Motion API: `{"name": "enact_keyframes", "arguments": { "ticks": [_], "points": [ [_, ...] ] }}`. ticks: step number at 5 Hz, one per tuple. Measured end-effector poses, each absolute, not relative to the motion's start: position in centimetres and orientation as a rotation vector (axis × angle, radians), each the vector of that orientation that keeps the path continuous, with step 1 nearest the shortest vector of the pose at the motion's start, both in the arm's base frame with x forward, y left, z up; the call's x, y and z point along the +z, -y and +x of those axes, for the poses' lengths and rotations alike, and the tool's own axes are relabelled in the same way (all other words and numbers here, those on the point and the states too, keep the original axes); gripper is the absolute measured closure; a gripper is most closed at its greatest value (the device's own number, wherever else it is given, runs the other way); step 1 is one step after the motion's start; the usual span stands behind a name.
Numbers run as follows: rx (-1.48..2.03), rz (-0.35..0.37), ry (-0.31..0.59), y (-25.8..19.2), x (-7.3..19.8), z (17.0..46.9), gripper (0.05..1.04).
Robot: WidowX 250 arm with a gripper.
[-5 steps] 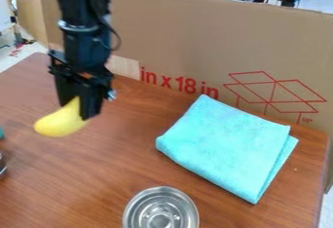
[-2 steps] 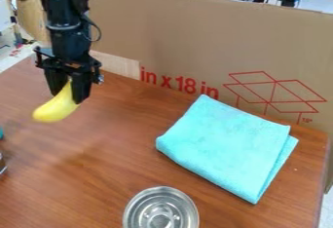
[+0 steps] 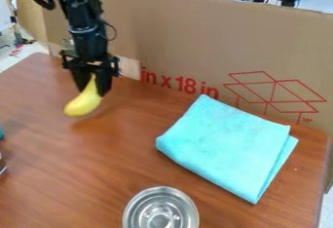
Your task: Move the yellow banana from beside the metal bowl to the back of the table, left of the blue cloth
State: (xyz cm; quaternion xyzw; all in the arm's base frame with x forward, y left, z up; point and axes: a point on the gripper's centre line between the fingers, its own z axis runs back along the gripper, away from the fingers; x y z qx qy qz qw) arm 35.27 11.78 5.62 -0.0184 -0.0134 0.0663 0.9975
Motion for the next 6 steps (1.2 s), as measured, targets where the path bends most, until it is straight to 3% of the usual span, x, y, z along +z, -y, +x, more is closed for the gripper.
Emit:
{"name": "enact_keyframes", "arguments": {
  "ticks": [2,3,4,5,6],
  "points": [
    [0.146,-0.106,0.002,-10.7,3.7,37.5,0.519],
    [0.128,-0.124,-0.022,-9.0,3.7,38.1,0.447],
    [0.187,-0.133,-0.067,-8.4,3.7,37.5,0.165],
    [0.2,-0.085,-0.066,-8.5,4.7,37.2,0.075],
    [0.207,0.001,-0.031,-7.9,8.8,36.8,0.081]
  ]
}}
